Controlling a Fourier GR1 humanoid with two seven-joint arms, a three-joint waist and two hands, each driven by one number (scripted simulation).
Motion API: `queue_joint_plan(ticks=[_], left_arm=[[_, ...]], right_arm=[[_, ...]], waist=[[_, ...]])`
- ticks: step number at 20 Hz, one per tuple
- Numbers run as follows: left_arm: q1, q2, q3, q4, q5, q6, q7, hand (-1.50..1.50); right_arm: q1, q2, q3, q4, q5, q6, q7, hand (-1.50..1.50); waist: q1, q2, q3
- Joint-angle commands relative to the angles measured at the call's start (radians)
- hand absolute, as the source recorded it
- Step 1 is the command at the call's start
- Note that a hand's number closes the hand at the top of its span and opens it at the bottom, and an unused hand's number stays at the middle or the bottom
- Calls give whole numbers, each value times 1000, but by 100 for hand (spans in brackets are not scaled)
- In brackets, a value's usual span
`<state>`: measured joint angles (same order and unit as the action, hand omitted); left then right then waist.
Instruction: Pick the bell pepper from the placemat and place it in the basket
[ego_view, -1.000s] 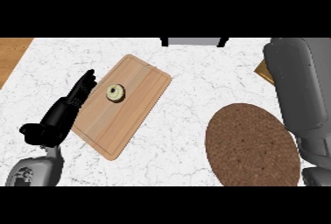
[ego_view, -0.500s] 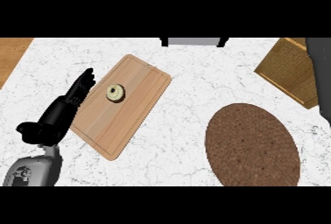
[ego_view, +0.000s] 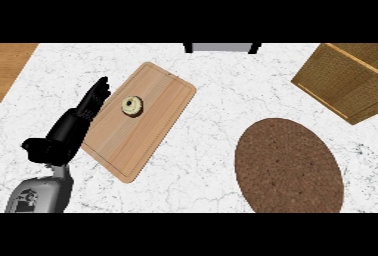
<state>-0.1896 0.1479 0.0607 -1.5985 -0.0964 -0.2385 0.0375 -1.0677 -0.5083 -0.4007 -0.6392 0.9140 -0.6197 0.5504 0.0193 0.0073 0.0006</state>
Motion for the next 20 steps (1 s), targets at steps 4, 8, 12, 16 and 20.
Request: queue_joint_plan(ticks=[4,8,12,16,20], left_arm=[[-24,-13,-9,23,-12,10,5,0],[-33,16,18,14,18,-21,11,0],[1,2,-2,-7,7,-19,-16,0],[17,12,11,-37,26,-32,-1,0],[-2,7,7,6,11,-26,-11,0]], right_arm=[[72,-55,-51,111,-72,-112,-207,150],[75,-40,-43,186,-63,-190,-279,150],[60,-48,-133,155,-156,-317,-325,150],[50,-108,-139,258,-181,-275,-417,-150],[38,-128,-148,292,-205,-273,-501,-150]], waist=[[0,1,0],[8,3,1],[14,5,2],[16,5,1],[19,8,2]])
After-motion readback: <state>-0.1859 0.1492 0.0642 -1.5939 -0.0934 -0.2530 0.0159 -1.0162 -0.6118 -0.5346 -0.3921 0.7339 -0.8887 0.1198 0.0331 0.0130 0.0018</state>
